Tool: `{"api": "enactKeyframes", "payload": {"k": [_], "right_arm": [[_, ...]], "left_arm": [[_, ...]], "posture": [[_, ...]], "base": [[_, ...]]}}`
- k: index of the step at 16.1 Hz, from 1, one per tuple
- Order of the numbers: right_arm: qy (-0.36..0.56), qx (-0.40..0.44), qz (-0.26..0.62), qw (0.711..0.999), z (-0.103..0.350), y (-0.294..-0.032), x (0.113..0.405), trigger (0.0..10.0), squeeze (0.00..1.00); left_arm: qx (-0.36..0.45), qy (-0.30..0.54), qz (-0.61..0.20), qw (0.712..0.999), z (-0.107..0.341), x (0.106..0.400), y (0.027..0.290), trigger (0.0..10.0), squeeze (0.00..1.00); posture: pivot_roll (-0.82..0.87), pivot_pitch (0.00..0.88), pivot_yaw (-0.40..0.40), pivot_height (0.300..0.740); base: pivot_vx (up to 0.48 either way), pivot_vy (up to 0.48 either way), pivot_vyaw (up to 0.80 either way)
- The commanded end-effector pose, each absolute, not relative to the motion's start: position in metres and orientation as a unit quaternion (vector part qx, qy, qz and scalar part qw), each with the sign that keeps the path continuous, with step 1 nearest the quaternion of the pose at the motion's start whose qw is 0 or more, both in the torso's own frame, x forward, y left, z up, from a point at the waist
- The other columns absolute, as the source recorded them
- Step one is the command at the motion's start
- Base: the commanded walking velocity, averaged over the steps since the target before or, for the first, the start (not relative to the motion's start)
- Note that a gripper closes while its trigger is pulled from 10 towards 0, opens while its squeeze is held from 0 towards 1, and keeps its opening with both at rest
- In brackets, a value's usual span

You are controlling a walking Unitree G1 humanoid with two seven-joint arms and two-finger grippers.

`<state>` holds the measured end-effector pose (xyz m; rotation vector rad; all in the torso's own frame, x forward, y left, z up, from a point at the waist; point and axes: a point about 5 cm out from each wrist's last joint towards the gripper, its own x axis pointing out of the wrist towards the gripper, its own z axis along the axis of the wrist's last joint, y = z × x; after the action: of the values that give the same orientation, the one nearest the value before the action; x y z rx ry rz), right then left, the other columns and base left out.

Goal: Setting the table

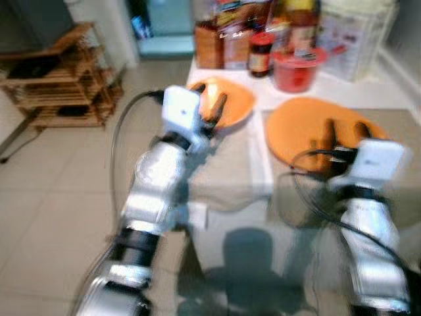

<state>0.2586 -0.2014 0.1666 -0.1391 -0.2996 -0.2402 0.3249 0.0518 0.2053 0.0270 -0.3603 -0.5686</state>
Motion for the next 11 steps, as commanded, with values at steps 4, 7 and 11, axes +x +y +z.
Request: {"api": "enactKeyframes", "payload": {"k": [4,7,11], "right_arm": [[-0.167,-0.06,-0.095,0.98,0.1732,-0.1831,0.2623,10.0,0.0],[-0.168,-0.06,-0.095,0.979,0.1731,-0.1824,0.2621,10.0,0.0],[-0.166,-0.06,-0.099,0.979,0.1718,-0.1826,0.2609,10.0,0.0]], "left_arm": [[0.02,-0.198,-0.256,0.946,0.218,0.3282,0.0682,10.0,0.0],[0.031,-0.186,-0.257,0.948,0.2166,0.3316,0.0678,10.0,0.0],[0.022,-0.179,-0.265,0.947,0.2155,0.3315,0.0659,10.0,0.0]], "posture": [[-0.08,0.0,0.074,0.722],[-0.08,0.0,0.079,0.722],[-0.08,0.0,0.081,0.722]], "base": [[0.0,0.0,0.0],[0.0,0.0,0.0],[0.382,0.0,0.0]]}}
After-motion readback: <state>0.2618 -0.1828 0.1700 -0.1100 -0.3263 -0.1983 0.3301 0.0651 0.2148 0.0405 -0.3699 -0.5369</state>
